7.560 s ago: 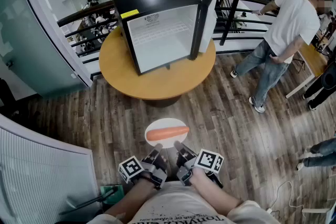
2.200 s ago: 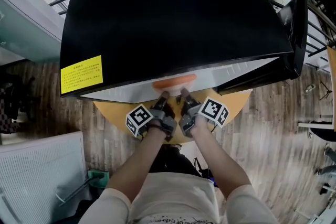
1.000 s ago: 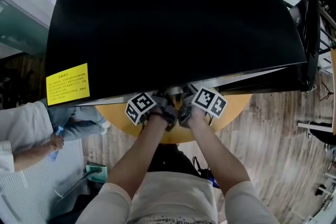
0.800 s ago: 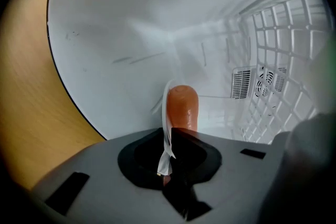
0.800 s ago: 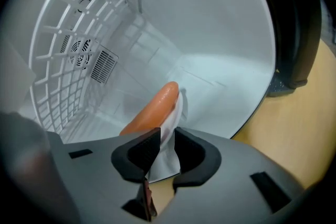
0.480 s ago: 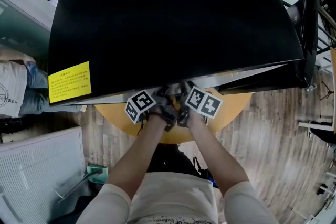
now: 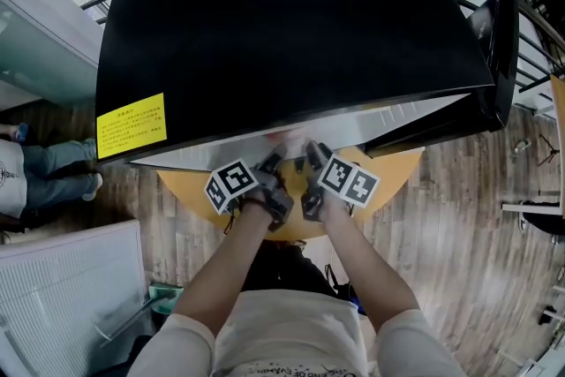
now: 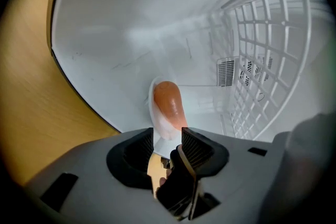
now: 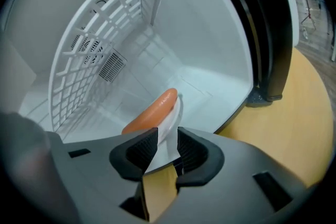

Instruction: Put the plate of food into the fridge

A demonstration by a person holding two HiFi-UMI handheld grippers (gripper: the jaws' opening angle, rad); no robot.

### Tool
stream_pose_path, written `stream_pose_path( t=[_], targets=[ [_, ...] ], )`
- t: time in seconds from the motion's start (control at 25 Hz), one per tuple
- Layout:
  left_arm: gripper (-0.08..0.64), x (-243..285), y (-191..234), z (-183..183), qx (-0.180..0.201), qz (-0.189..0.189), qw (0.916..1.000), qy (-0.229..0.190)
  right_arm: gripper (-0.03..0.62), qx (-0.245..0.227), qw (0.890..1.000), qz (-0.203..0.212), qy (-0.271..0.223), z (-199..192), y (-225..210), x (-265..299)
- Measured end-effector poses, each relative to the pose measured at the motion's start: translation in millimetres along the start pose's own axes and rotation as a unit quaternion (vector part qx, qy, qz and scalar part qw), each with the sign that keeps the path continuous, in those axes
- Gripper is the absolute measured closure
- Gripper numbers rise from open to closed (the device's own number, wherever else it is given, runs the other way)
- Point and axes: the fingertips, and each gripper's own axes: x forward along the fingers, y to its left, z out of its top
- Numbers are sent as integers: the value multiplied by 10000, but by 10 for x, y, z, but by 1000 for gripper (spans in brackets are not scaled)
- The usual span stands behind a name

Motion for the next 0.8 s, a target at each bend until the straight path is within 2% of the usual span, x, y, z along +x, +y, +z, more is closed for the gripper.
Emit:
stream_pose_path(
  t=[0.16, 0.28, 0.4, 0.56, 0.64, 0.8],
  targets=[
    [396, -183, -67, -128, 658, -32, 9974, 301, 480, -269, 9995, 109, -87, -36, 68, -246],
    [397, -372, -177, -276, 1533, -136, 9862, 612, 480, -393, 9989, 154, -181, -101, 158, -486],
    [397, -592, -305, -366, 2617, -62, 9629, 649, 482, -730, 9965, 258, -304, -174, 335, -749],
    [427, -888, -490, -465, 3586, 25, 9324, 448, 508, -1565, 9858, 216, -566, -264, 571, -1125],
    [449, -1019, -652, -531, 4100, -50, 9113, 367, 529, -1870, 9798, 215, -676, -289, 672, -1299],
    [506, -1289, -891, -706, 4994, -191, 8655, 349, 549, -2138, 9738, 314, -709, -385, 794, -1590]
  ],
)
